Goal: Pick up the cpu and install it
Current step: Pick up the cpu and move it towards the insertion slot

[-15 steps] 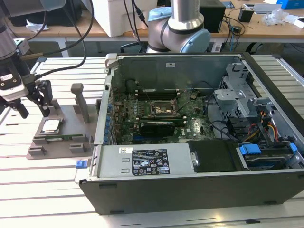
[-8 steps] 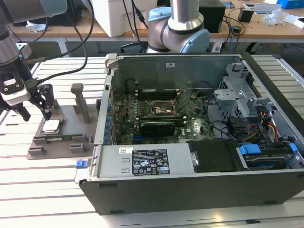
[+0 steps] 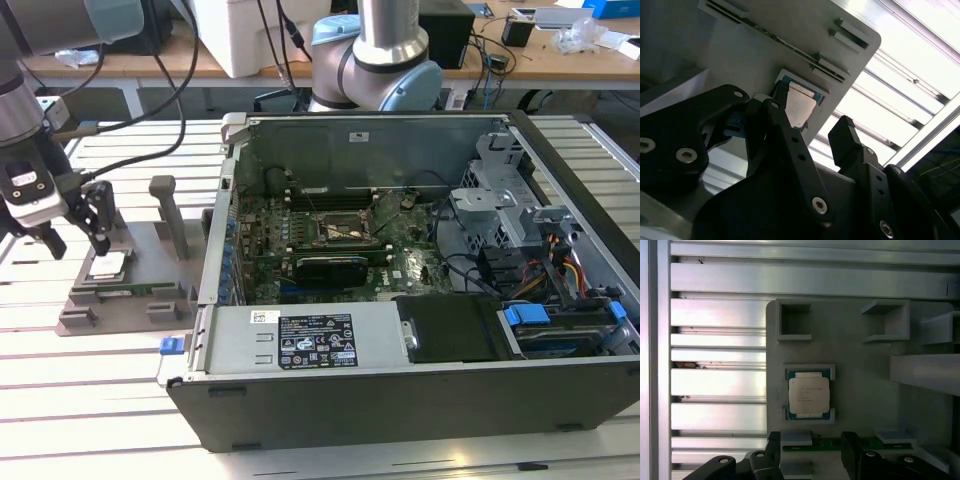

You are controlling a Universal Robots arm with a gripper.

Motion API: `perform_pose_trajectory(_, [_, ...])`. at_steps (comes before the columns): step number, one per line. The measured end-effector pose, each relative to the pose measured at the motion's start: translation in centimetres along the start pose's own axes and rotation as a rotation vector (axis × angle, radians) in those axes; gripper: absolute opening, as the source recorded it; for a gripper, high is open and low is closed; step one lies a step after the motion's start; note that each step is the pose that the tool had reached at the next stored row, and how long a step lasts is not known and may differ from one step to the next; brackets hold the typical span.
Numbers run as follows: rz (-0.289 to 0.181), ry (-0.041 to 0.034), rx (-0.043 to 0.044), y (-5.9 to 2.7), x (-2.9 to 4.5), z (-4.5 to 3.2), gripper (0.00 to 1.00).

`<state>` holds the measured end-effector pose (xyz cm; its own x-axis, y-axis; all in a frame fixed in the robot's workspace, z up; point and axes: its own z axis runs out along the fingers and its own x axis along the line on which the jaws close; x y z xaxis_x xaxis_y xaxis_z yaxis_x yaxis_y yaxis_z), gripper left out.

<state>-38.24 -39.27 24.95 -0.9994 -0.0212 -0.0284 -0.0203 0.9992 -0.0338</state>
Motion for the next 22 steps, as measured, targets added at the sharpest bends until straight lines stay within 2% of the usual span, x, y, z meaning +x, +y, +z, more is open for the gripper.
perform_pose_trajectory(22, [0.000,-0.0001,-0.0001,0.12,-0.09,1.80,0.60])
